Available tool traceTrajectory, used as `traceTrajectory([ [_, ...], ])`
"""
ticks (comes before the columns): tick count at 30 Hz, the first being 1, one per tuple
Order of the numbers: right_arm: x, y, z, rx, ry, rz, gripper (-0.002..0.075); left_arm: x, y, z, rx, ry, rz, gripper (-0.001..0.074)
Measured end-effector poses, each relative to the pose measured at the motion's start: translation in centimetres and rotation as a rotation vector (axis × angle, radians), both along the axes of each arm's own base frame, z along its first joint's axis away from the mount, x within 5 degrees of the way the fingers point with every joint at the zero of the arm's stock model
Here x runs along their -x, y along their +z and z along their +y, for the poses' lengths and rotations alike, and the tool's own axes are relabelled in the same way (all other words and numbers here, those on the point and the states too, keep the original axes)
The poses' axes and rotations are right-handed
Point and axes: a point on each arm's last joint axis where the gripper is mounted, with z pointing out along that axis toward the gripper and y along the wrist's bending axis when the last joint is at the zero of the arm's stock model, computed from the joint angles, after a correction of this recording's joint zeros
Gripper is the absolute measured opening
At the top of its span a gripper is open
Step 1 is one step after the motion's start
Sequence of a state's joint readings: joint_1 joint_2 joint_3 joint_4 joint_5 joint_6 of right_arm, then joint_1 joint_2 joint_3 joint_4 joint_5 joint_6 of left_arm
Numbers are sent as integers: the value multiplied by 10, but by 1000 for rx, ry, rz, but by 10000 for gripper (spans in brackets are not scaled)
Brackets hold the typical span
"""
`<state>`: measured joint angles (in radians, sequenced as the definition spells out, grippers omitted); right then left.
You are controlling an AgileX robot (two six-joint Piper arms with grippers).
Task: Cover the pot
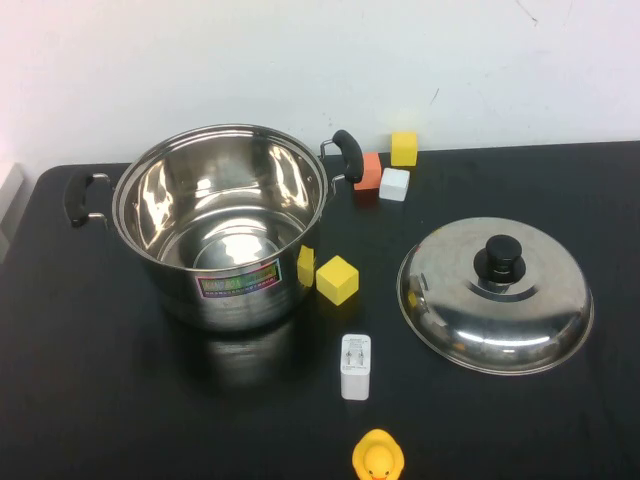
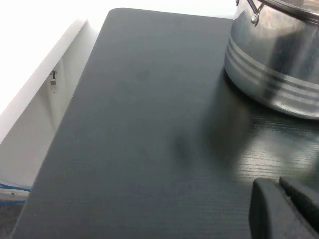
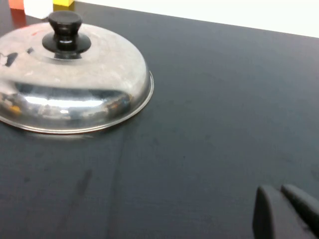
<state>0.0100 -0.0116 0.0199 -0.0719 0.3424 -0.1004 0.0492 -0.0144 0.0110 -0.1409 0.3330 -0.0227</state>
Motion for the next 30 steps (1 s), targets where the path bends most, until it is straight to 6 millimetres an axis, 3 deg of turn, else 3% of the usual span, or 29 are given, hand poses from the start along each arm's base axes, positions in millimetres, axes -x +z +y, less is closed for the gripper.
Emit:
traceTrajectory([
  [17,0,0,1,-40,-8,-5,11,0,0,0,2,0,0,-2],
  [21,-1,2,5,-253,-20,-20,11,0,0,0,2,0,0,-2],
  [26,-1,4,17,-803,-59,3,11,0,0,0,2,0,0,-2],
  [30,-1,6,20,-896,-55,10,11,0,0,0,2,0,0,-2],
])
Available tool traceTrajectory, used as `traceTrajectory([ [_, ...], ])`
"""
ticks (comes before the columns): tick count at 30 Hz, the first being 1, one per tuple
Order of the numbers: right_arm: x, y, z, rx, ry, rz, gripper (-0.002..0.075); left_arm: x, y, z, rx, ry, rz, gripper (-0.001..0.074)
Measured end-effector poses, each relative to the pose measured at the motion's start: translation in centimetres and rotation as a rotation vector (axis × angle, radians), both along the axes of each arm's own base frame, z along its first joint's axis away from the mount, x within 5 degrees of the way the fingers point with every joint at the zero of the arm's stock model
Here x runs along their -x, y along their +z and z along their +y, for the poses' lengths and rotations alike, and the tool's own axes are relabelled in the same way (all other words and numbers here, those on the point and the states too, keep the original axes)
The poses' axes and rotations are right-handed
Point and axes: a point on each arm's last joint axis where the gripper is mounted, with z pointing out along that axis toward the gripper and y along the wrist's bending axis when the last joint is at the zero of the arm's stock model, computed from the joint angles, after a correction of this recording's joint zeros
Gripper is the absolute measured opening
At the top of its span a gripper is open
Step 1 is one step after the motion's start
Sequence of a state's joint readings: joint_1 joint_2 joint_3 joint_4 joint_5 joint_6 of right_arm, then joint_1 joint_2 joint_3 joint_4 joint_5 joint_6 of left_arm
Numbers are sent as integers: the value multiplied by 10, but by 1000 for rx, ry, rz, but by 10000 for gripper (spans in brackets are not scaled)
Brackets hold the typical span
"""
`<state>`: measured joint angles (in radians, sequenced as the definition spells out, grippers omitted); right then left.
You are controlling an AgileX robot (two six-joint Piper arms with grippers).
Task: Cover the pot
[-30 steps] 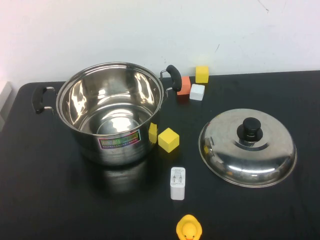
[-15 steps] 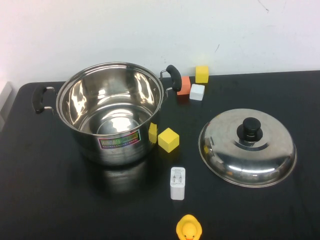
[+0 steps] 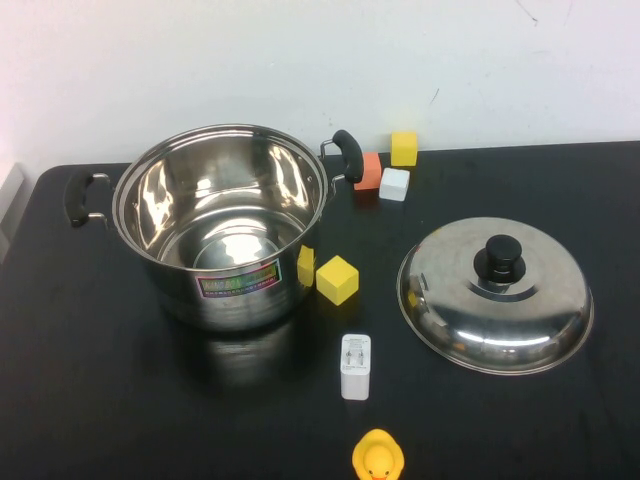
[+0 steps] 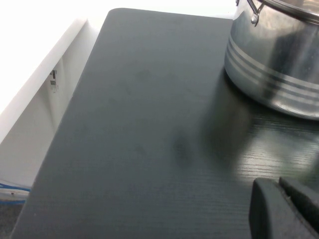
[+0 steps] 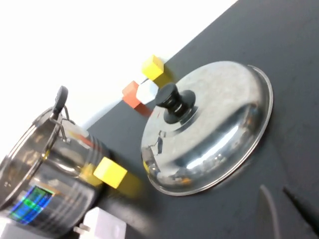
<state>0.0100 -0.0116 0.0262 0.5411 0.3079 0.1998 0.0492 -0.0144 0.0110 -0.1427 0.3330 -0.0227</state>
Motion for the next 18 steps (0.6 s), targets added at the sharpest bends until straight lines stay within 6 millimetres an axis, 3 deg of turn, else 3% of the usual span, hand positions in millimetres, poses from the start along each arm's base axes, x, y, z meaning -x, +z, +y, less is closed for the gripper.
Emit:
traceTrajectory([
  [7,0,1,0,229,55,-56,11,0,0,0,0,0,0,-2],
  [12,0,4,1,291,87,-78,11,0,0,0,0,0,0,-2],
  [14,3,21,3,354,119,-133,11,0,0,0,0,0,0,-2],
  [18,14,76,9,550,192,-312,11,0,0,0,0,0,0,-2],
])
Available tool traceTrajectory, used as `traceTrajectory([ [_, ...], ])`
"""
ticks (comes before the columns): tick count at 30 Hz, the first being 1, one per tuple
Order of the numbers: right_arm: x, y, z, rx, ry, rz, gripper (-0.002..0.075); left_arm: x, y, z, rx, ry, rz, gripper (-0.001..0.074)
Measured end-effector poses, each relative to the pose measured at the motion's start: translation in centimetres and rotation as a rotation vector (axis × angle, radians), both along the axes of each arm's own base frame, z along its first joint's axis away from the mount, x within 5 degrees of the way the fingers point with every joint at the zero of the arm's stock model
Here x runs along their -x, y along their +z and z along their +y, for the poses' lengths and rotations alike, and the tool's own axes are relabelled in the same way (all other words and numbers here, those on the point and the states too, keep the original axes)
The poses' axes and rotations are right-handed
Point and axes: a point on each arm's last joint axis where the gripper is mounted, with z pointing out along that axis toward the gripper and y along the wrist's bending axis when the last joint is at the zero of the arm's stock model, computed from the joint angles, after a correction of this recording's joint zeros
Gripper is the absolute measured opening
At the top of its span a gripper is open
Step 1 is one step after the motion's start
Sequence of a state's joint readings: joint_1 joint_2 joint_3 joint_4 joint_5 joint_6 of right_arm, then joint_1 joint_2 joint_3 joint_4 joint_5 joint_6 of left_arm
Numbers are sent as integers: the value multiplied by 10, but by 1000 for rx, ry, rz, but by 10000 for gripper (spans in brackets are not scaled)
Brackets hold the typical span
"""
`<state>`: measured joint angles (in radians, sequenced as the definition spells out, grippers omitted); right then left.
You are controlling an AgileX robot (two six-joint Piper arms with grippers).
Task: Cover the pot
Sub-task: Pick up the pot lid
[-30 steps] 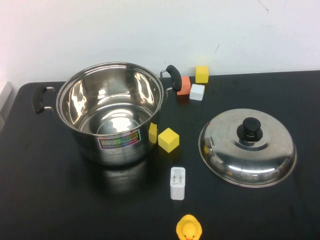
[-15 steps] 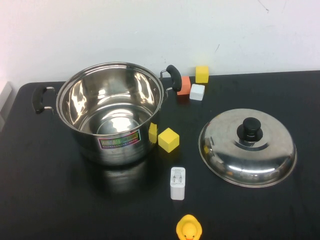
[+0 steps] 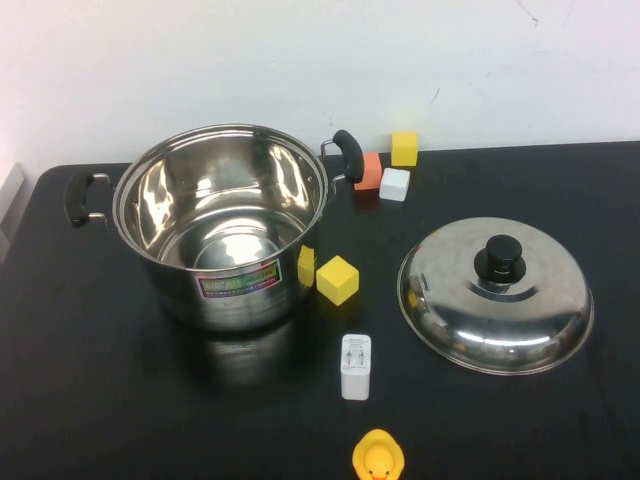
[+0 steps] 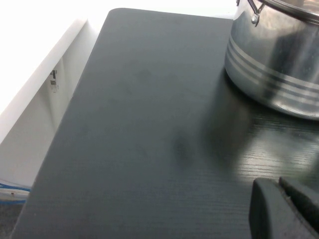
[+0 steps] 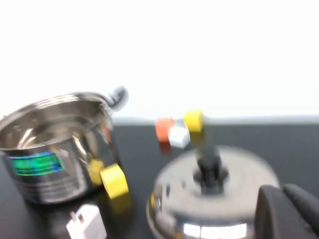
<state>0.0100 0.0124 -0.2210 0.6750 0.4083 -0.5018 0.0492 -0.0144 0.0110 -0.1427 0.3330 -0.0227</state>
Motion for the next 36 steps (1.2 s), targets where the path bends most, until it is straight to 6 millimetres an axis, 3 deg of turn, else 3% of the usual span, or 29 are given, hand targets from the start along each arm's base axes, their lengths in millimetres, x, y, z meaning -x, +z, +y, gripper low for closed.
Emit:
traceTrajectory([
  [4,-4,42,7,173,96,-56,11,0,0,0,0,0,0,-2],
  [7,-17,65,14,315,195,-62,11,0,0,0,0,0,0,-2],
  [11,-48,77,20,388,298,-47,22,0,0,0,0,0,0,-2],
  [15,-83,77,17,429,272,16,109,0,0,0,0,0,0,-2],
  [19,-115,68,12,403,135,130,284,0,0,0,0,0,0,-2],
  [22,-138,61,15,347,-3,82,437,0,0,0,0,0,0,-2],
  [24,-156,54,23,297,-47,-12,496,0,0,0,0,0,0,-2],
  [28,-190,35,41,242,-35,-149,529,0,0,0,0,0,0,-2],
  [31,-215,8,53,209,-6,-184,536,0,0,0,0,0,0,-2],
  [36,-239,-36,64,168,26,-181,538,0,0,0,0,0,0,-2],
])
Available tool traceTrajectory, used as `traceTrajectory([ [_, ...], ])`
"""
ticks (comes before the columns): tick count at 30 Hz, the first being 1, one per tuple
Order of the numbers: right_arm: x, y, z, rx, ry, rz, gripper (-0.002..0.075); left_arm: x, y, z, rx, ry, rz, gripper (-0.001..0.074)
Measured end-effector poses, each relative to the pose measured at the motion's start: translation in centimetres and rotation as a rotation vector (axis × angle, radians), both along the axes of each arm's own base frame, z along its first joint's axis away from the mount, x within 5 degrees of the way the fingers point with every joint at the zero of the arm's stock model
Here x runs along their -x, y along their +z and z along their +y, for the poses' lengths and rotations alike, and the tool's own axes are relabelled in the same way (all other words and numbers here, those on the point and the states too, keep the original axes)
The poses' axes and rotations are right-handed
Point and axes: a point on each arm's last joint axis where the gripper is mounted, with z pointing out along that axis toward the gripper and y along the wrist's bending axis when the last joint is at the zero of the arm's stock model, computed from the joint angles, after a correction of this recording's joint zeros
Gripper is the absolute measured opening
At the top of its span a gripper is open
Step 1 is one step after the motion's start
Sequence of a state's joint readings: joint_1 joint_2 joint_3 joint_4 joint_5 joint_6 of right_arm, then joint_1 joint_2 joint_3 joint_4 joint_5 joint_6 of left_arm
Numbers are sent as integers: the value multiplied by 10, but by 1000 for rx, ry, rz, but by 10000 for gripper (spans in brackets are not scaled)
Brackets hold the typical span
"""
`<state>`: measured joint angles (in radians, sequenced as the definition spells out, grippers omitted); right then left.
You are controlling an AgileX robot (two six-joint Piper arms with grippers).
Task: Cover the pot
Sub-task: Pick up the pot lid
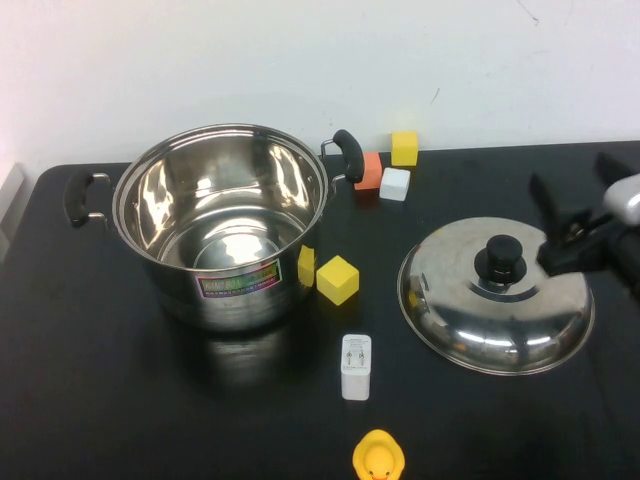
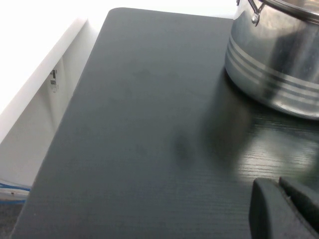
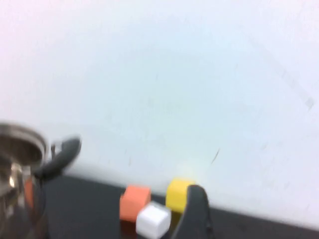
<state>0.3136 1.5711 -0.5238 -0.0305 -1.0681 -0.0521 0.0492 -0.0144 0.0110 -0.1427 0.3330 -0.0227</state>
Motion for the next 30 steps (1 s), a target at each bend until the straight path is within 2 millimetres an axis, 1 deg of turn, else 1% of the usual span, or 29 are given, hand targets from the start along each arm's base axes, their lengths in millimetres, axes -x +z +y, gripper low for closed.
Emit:
traceTrajectory([
  [3,-8,-31,5,24,17,69,538,0,0,0,0,0,0,-2],
  [5,-15,-48,8,40,25,114,538,0,0,0,0,0,0,-2],
  [7,-21,-60,10,49,29,141,538,0,0,0,0,0,0,-2],
  [12,-40,-82,18,58,44,179,538,0,0,0,0,0,0,-2],
  [18,-57,-100,29,73,101,186,537,0,0,0,0,0,0,-2],
  [22,-58,-112,29,79,97,216,514,0,0,0,0,0,0,-2],
  [26,-59,-115,27,72,75,228,454,0,0,0,0,0,0,-2],
  [28,-60,-114,27,70,73,226,410,0,0,0,0,0,0,-2],
  [30,-60,-114,27,55,73,230,340,0,0,0,0,0,0,-2],
])
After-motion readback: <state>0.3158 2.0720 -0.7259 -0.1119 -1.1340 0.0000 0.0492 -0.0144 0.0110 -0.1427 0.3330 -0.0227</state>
